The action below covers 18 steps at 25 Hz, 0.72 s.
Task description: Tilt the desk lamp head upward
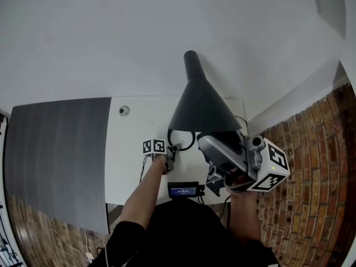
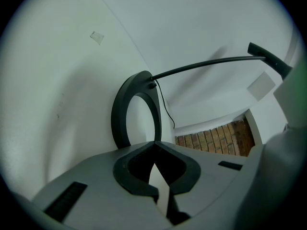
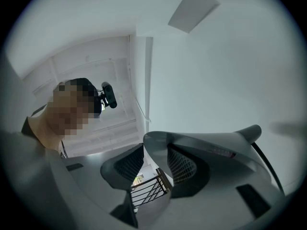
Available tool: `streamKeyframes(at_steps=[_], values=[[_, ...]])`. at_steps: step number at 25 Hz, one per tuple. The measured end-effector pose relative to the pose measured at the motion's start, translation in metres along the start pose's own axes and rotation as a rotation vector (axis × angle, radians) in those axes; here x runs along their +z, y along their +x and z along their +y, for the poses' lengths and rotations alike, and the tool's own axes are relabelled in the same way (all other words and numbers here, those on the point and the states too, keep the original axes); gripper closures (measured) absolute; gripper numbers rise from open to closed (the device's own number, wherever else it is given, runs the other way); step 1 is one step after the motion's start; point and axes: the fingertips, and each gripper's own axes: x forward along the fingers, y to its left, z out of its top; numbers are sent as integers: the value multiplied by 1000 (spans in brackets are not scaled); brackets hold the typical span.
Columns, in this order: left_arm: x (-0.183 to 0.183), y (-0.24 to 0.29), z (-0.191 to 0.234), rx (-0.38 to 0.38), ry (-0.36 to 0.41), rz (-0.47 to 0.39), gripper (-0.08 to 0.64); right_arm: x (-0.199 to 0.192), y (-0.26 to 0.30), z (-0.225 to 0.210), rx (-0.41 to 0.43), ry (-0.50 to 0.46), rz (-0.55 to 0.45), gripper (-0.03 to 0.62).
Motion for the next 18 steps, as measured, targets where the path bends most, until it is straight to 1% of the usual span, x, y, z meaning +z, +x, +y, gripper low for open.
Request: streamKeyframes(at_steps=[18], values=[[-1,0,0,-5,5,7,551,18,12,-2,10,-7,-11,436]])
